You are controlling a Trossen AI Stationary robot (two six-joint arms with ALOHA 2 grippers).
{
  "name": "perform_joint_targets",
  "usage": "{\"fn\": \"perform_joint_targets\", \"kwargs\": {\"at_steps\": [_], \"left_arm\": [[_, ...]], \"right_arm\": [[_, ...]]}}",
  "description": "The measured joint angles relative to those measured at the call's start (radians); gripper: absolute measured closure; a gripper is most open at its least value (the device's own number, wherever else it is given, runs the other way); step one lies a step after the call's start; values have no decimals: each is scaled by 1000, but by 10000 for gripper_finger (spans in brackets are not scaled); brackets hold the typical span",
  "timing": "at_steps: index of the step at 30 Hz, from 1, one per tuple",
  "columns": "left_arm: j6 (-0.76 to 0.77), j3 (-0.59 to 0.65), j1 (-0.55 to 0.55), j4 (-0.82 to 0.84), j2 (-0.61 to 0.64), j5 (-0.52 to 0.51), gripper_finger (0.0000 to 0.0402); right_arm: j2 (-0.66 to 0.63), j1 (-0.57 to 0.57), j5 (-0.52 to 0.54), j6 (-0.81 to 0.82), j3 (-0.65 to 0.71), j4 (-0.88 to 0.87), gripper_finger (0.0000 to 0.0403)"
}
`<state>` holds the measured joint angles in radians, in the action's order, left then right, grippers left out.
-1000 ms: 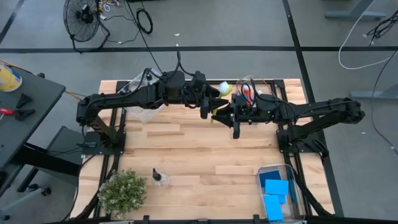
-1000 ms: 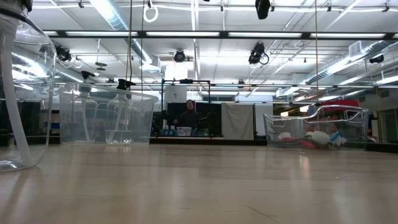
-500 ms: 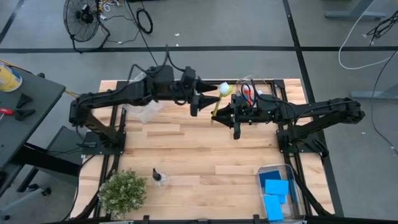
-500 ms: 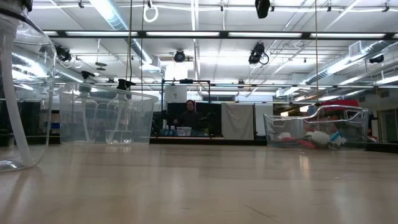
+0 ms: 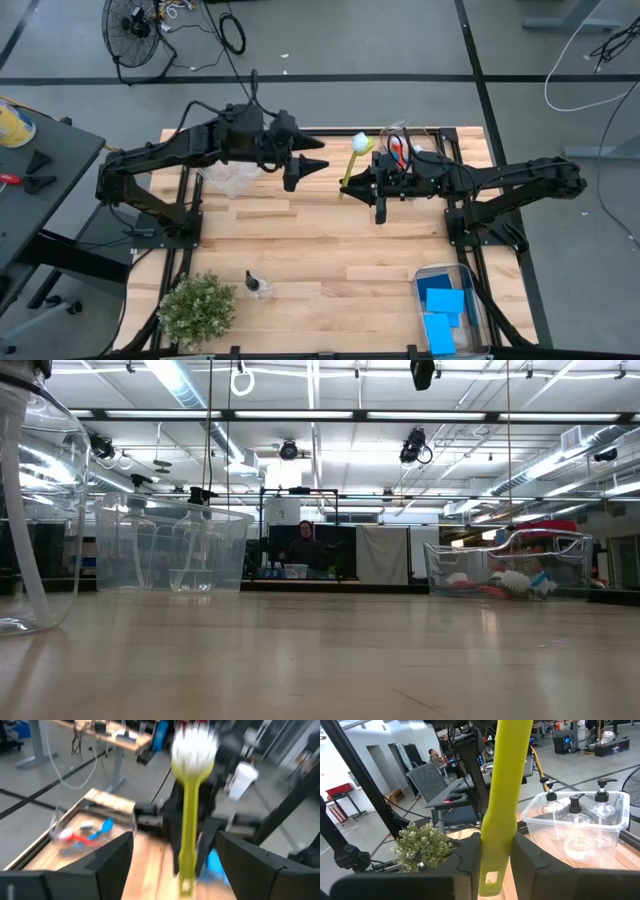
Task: Pick & Place Kitchen Sink Supplies
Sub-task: Put the green cleaning brush into the top transparent bin
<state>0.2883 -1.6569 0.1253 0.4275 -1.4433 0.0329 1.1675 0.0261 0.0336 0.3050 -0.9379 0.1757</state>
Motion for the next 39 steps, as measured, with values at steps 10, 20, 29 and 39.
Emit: {"fn": "perform_joint_targets", "kwargs": {"at_steps": [10,20,29,39], "left_arm": [[-90,1,-11,137,-1,-33,244],[-155,1,-24,226,21,-48,391],[-190,89,-21,179,76,-82,397],[-63,425,-24,-45,244,-77,398]], "right_arm": [[-2,-1,-11,-27,0,-42,324],[-71,-40,-24,-56,0,-252,324],[-180,-96,-24,-86,0,-443,324],[-276,-184,14,-26,-2,-707,324]]}}
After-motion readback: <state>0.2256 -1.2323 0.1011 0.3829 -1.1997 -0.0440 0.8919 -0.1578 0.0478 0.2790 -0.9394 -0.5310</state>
